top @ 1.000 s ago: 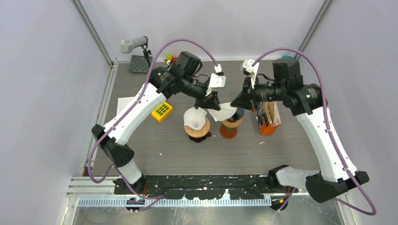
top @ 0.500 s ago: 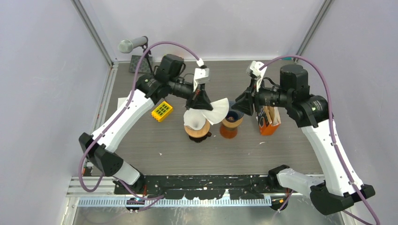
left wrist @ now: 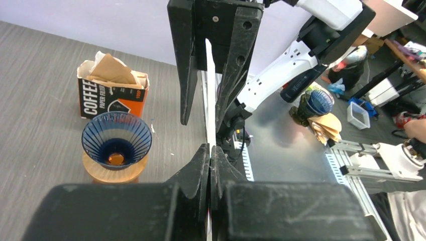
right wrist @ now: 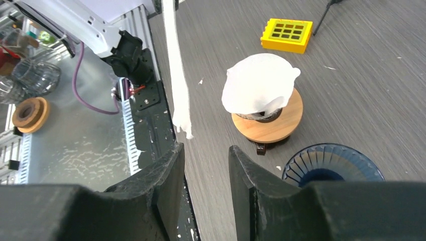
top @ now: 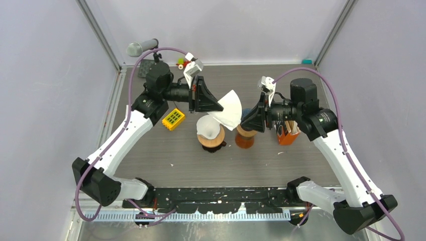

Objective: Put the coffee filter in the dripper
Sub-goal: Place the coffee filter in the coffee dripper.

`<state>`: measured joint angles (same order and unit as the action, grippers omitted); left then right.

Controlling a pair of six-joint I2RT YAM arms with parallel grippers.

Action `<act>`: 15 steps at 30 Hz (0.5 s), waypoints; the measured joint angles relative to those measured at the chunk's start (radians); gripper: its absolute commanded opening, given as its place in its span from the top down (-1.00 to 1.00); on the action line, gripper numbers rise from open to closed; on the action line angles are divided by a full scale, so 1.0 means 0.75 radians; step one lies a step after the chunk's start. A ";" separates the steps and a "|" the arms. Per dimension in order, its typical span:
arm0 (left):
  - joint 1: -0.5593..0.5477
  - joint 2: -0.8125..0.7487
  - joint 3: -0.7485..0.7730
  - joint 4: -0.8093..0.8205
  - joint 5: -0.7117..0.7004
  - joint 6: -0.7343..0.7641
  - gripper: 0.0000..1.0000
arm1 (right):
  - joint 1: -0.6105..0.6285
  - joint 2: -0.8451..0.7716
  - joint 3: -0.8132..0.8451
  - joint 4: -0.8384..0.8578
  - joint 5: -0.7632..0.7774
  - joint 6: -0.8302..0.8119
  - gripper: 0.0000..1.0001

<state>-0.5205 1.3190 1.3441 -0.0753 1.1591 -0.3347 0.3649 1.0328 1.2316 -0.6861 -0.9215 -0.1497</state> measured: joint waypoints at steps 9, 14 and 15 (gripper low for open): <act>0.008 0.021 -0.063 0.285 0.018 -0.252 1.00 | 0.000 0.010 -0.026 0.116 -0.064 0.065 0.30; 0.008 0.021 -0.066 0.326 0.027 -0.281 1.00 | 0.000 0.010 -0.028 0.128 -0.055 0.069 0.36; 0.008 0.021 -0.066 0.327 0.028 -0.283 1.00 | 0.000 0.010 -0.028 0.128 -0.054 0.069 0.36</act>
<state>-0.5144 1.3350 1.2949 0.1699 1.1801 -0.5468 0.3649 1.0405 1.2106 -0.5903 -0.9619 -0.0982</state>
